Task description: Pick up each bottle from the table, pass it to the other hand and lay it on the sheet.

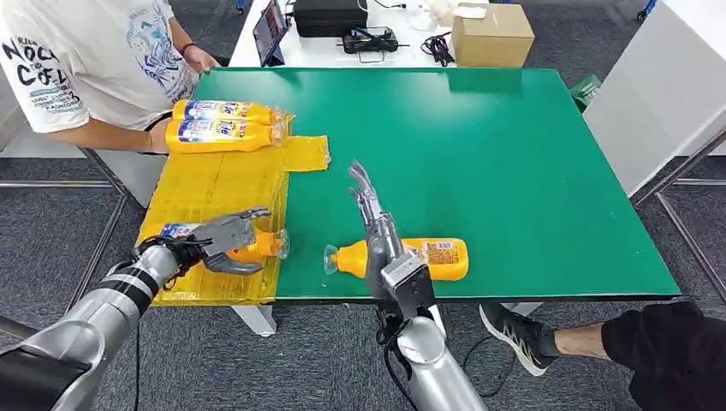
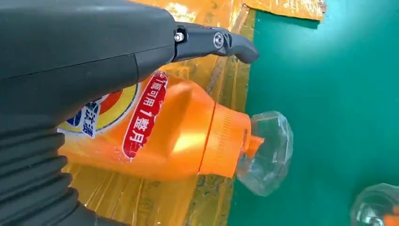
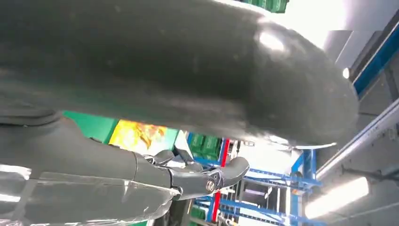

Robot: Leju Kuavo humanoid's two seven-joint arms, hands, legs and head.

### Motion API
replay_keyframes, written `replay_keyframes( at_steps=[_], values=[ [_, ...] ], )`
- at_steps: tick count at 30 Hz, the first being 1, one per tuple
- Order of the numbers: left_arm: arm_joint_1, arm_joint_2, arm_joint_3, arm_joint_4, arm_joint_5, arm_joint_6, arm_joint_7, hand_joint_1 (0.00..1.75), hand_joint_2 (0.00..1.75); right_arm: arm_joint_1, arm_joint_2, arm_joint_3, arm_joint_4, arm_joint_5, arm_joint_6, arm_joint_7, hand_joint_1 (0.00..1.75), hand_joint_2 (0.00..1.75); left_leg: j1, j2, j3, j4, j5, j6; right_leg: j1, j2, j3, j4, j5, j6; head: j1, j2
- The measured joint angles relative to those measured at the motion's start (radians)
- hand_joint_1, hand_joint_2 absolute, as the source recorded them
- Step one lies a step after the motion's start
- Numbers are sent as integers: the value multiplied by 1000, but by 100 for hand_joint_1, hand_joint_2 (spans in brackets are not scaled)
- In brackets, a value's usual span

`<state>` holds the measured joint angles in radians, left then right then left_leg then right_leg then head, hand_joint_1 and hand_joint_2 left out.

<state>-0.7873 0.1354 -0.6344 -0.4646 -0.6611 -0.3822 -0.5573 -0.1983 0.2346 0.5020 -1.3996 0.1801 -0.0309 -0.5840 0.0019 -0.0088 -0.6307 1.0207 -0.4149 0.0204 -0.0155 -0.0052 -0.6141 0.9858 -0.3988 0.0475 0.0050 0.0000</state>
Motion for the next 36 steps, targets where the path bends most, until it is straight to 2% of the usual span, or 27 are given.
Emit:
replay_keyframes(
  at_steps=[9, 12, 15, 18, 20, 25, 36],
  values=[
    [6, 0, 15, -10, 50, -33, -8, 0, 0, -7, 4, 2, 18, 0, -1, 2, 0, 0, 0, 0, 0, 0, 0, 0, 0, 0, 0, 0, 0, 0, 0, 0],
    [22, 0, 23, -21, 83, 2, -16, 0, 0, -9, 4, 2, 26, 0, -4, 5, 0, 0, 0, 0, 0, 0, 0, 0, 0, 0, 0, 0, 0, 0, 0, 0],
    [53, -18, 52, -45, 116, 138, -18, 0, 0, -7, 4, 2, 30, 3, -19, 13, 0, 0, 0, 0, 0, 0, 0, 0, 0, 0, -1, 0, 0, 0, 0, 0],
    [111, -78, 126, -118, 117, 473, -6, 0, 0, -1, 4, 2, 30, 19, -35, 20, 0, 0, 0, 0, 0, 0, 0, 0, 0, 0, -1, -1, 0, 0, 0, 0],
    [135, -109, 182, -172, 113, 576, 10, 0, 0, 5, 4, 2, 30, 24, -40, 24, 0, 0, -1, 0, -1, 0, 0, 0, -1, 0, -1, -1, 0, 0, 0, 0],
    [170, -152, 256, -252, 105, 584, 25, 0, 0, 9, 4, 4, 30, 29, -46, 30, 0, 0, -1, 1, -1, 0, 0, 0, -1, 0, -1, -1, 0, 0, 0, 0],
    [194, -171, 301, -301, 105, 586, 26, 0, 0, 11, 4, 5, 30, 29, -48, 30, 0, 0, 0, 0, -1, 0, 0, 0, 0, 0, -1, -1, 0, 0, 0, 0]
  ],
)
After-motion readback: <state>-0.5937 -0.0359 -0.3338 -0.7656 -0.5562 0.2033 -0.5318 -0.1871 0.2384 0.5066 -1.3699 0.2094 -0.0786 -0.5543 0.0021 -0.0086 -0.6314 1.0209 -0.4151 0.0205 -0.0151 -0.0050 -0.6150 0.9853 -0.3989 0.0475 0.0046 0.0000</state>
